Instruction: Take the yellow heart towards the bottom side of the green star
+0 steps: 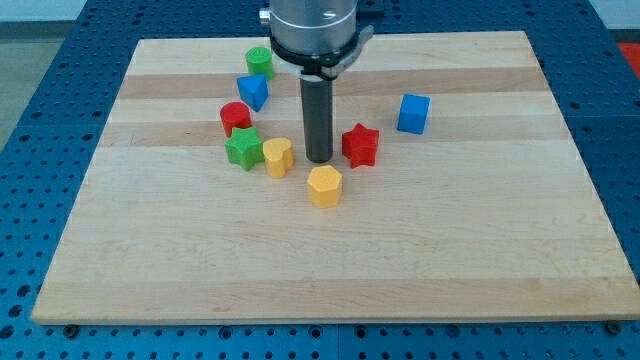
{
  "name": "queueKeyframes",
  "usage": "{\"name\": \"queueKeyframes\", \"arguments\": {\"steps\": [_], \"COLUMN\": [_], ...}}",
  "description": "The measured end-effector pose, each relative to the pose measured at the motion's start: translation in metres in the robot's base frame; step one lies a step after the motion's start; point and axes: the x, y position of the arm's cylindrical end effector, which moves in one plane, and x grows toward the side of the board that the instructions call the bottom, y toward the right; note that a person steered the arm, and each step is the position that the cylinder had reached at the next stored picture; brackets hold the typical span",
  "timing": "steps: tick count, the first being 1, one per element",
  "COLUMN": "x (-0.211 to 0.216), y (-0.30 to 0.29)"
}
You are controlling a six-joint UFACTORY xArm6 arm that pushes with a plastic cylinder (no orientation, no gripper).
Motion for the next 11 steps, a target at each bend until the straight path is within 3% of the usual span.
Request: {"name": "queueKeyframes", "arguments": {"steps": [2,4,7,9,11], "x": [0.022,-0.006,-0.009,0.032,0.041], "y": [-0.015,-0.027,-0.052,-0.069,-0.069]}}
